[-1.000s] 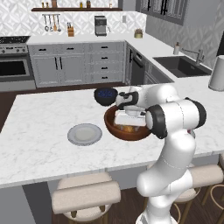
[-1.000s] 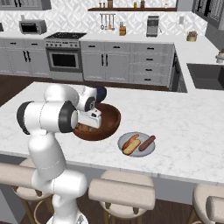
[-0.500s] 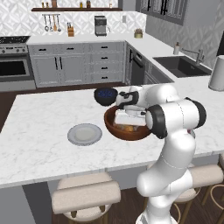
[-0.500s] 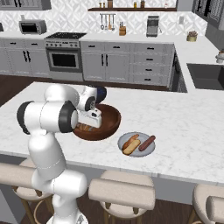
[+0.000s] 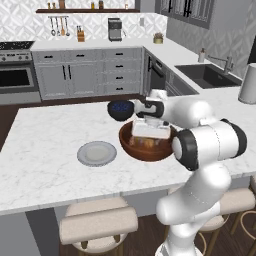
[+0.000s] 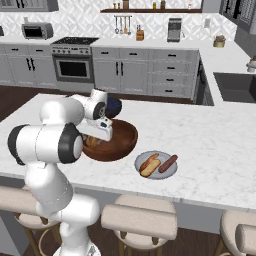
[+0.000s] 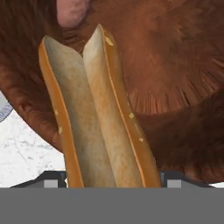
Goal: Place one bun and one sausage from the bowl on each plate.
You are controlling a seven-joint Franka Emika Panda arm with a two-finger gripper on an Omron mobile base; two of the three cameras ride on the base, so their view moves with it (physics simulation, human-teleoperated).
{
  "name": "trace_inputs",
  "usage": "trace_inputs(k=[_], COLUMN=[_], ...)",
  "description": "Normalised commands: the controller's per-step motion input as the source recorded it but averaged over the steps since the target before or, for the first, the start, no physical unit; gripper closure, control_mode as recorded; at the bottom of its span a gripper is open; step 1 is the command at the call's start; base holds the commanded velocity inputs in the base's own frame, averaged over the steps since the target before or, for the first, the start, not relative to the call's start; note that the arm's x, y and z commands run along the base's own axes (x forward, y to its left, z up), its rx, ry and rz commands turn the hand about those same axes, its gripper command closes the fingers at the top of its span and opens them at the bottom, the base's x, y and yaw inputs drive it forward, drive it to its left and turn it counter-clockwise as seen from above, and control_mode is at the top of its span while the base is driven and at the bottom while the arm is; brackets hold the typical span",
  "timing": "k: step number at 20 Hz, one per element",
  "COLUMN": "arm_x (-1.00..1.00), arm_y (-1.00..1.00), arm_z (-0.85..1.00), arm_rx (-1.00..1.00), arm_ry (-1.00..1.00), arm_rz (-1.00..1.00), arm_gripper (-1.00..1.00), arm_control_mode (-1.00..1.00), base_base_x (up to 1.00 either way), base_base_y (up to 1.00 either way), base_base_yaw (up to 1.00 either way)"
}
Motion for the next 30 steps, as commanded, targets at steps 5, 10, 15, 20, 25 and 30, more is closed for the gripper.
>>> trace_inputs(k=[5,10,15,20,25,30], arm_x=[-0.82,-0.52,-0.07,0.26,0.49,0.22], arm_y=[0.78,0.87,0.79,0.46,0.04,0.0], arm_z=[0.5,0.55,0.46,0.0,-0.24,-0.54], arm_rx=[-0.02,-0.01,0.0,-0.01,-0.09,-0.11], arm_ry=[-0.06,-0.05,-0.02,0.0,-0.01,0.0], arm_rz=[-0.04,-0.06,-0.03,-0.02,-0.08,-0.08], arm_gripper=[1.0,1.0,1.0,1.0,1.0,1.0], arm_control_mode=[-1.0,-1.0,-1.0,-1.0,-1.0,-1.0], base_base_x=[0.0,0.0,0.0,0.0,0.0,0.0], base_base_y=[0.0,0.0,0.0,0.0,0.0,0.0], base_base_yaw=[0.0,0.0,0.0,0.0,0.0,0.0])
